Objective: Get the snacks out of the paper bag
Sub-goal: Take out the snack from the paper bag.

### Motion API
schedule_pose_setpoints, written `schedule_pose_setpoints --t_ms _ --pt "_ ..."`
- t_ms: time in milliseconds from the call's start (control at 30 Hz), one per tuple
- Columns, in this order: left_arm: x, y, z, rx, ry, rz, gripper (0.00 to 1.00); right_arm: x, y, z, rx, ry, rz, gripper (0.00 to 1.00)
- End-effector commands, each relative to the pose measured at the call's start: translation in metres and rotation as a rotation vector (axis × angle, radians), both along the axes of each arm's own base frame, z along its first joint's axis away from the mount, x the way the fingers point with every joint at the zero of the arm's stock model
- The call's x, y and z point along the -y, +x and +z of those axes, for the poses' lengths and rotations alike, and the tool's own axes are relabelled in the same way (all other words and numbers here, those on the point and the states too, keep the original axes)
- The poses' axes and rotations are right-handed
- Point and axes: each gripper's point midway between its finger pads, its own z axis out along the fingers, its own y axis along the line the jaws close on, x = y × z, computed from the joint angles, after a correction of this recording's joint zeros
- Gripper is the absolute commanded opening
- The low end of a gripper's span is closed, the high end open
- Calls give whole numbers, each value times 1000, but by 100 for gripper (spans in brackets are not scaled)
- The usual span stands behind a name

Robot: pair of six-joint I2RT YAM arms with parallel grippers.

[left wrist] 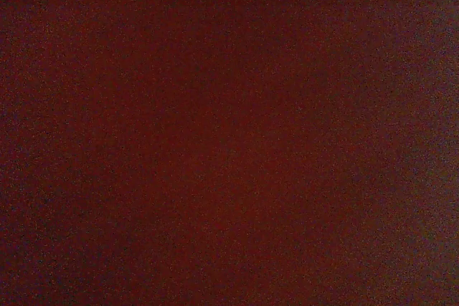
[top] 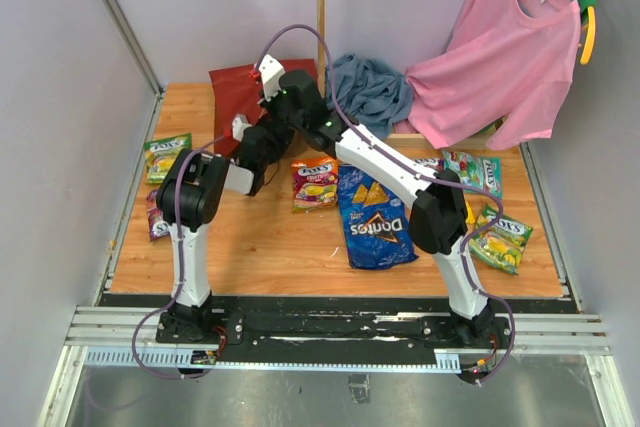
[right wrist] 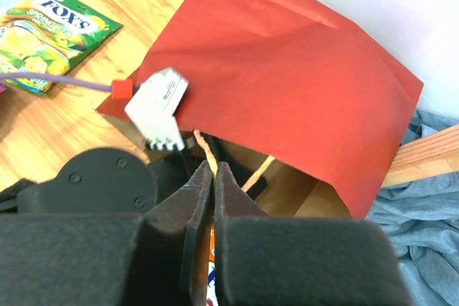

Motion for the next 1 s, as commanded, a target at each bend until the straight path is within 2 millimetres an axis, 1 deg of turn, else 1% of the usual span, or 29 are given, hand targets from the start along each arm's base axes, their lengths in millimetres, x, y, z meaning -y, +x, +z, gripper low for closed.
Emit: schedule_pose_setpoints --t_ms 0,67,167,367,500,567,667,700,800,900,967 --pt "21 -37 -2 -35 -141 -42 61 -4 -4 32 37 73 8 1" --pt "21 -51 5 -8 -156 -34 61 -3 -5 32 39 72 7 1" --pt "15 -67 20 58 -162 -10 61 -2 -5 33 40 79 7 1" --pt "-3 -96 49 194 -77 35 61 -2 -7 34 38 89 10 1" --pt "0 -117 69 289 -4 26 61 -5 -8 34 33 97 27 1" --pt "6 -119 71 308 14 3 62 -9 -11 30 23 97 53 1" --pt "15 -118 71 344 -12 -34 62 -14 -14 22 3 86 73 1" --pt "18 -116 66 348 -19 -40 62 -14 -15 20 0 84 76 1" --pt "28 -114 68 429 -15 -37 65 -15 -17 17 -7 76 83 1" --pt "39 -111 81 531 -100 -46 67 -12 -18 17 -1 65 82 1" --pt "44 -106 80 539 -145 -51 67 -10 -19 19 6 57 81 1"
